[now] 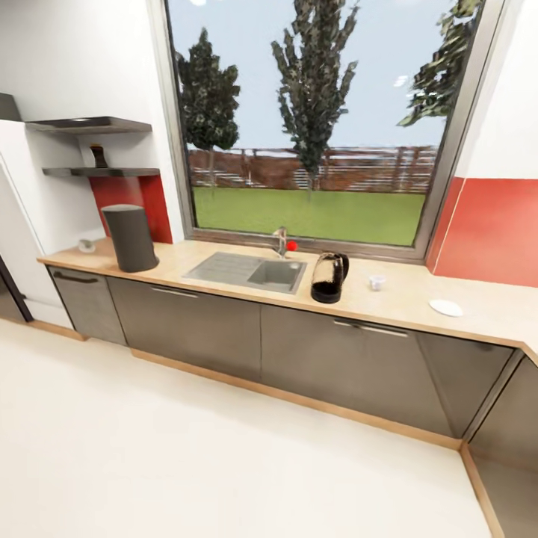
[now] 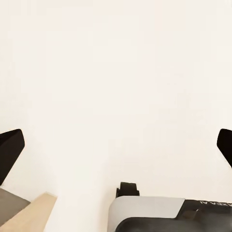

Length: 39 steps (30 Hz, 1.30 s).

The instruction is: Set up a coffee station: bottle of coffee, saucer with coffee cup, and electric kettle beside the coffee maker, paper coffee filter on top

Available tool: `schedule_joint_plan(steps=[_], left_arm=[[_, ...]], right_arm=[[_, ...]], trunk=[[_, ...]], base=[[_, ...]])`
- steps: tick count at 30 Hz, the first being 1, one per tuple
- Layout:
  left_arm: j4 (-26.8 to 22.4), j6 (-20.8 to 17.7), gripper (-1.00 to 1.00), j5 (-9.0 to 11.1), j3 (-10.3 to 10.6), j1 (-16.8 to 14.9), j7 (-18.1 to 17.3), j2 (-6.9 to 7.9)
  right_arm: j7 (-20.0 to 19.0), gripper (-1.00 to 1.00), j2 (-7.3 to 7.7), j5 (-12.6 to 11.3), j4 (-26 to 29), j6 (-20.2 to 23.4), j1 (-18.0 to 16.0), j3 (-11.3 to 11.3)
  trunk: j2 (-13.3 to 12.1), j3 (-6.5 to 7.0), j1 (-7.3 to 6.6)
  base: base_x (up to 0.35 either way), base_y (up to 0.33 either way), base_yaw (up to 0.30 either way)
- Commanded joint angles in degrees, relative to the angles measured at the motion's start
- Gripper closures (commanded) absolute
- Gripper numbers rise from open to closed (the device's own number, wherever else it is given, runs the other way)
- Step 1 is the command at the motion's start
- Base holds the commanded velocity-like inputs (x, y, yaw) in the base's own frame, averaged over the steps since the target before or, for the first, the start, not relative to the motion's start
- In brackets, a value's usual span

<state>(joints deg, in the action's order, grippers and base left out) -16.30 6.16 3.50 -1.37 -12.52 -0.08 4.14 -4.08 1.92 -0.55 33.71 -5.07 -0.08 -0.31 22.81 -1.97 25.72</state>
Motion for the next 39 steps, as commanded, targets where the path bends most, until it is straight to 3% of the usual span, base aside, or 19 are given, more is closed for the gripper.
schedule_joint_plan(steps=[1, 39], left_arm=[[0.0, 0.2, -1.00, 0.4, 0.0, 0.0, 0.0, -0.01], [0.0, 0.3, -1.00, 0.3, 0.0, 0.0, 0.0, -0.01]], right_arm=[[-0.2, -1.00, 0.01, -0.1, 0.0, -0.1, 0.0, 0.0], [-0.2, -1.00, -0.01, 0.0, 0.0, -0.1, 0.0, 0.0]], trunk=[[0.1, -0.12, 0.07], [0.1, -0.12, 0.07]], base=[[0.332, 0.000, 0.050], [0.332, 0.000, 0.267]])
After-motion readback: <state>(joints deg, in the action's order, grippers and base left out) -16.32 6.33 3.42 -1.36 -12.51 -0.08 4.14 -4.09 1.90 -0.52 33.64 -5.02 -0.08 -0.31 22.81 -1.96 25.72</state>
